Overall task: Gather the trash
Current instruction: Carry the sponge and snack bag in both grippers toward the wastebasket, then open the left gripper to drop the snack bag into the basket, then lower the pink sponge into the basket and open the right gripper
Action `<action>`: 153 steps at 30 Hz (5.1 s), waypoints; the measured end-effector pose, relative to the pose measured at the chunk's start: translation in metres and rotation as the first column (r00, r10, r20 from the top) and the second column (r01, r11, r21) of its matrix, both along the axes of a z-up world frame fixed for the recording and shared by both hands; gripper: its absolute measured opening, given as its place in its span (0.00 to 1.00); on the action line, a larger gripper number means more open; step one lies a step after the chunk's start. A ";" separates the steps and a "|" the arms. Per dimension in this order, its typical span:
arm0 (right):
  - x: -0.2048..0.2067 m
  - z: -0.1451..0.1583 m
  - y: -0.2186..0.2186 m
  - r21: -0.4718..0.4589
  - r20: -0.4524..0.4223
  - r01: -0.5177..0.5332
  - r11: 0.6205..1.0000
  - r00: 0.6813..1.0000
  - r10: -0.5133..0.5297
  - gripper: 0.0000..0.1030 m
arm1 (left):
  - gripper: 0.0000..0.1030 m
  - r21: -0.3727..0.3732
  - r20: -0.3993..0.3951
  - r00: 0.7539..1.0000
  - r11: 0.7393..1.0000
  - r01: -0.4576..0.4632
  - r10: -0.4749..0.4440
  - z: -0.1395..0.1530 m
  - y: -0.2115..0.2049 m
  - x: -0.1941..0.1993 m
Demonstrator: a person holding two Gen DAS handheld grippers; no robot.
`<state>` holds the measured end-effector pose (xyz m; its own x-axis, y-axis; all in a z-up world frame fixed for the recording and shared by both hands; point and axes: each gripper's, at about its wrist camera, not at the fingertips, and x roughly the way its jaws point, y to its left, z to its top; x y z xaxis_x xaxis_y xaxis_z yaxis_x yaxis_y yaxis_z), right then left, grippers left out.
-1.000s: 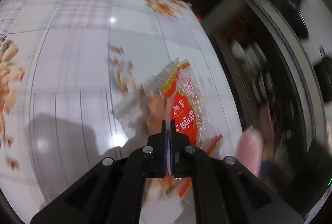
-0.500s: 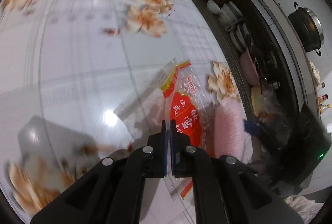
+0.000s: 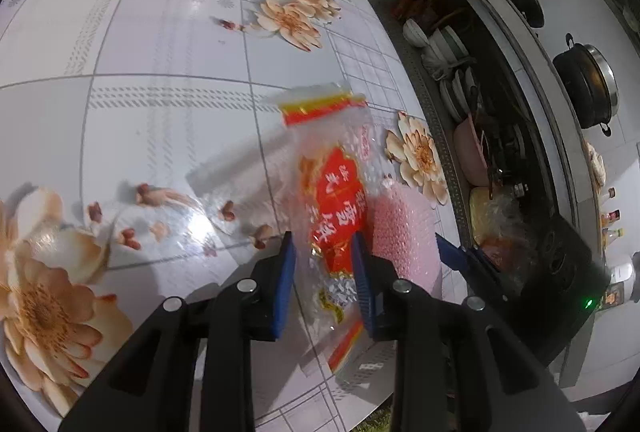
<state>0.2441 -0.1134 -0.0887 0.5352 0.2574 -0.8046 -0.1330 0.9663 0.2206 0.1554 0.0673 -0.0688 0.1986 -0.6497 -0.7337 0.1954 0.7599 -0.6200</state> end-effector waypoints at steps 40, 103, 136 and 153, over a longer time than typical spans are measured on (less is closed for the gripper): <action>-0.039 0.037 -0.063 0.172 0.073 0.186 0.967 0.977 -0.201 0.75 | 0.05 0.062 0.262 0.964 0.998 0.032 -0.047 0.054 -0.040 -0.031; -0.213 0.013 -0.284 0.261 0.005 0.749 0.609 0.630 -0.777 0.75 | 0.06 0.293 0.394 0.774 0.866 0.405 -0.495 0.075 -0.328 -0.054; -0.224 -0.113 -0.368 0.165 -0.239 0.876 0.453 0.481 -0.844 0.76 | 0.44 0.384 -0.007 0.800 0.737 0.556 -0.600 -0.067 -0.524 0.010; -0.177 -0.141 -0.385 0.009 -0.179 0.862 0.507 0.500 -0.847 0.84 | 0.66 0.261 0.217 0.835 0.854 0.450 -0.506 0.050 -0.350 -0.006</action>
<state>0.0676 -0.4979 -0.2295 0.4226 -0.1955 -0.8850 0.7849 0.5671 0.2495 0.1494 -0.2827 -0.0185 0.1069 -0.5669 -0.8168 0.7017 0.6250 -0.3420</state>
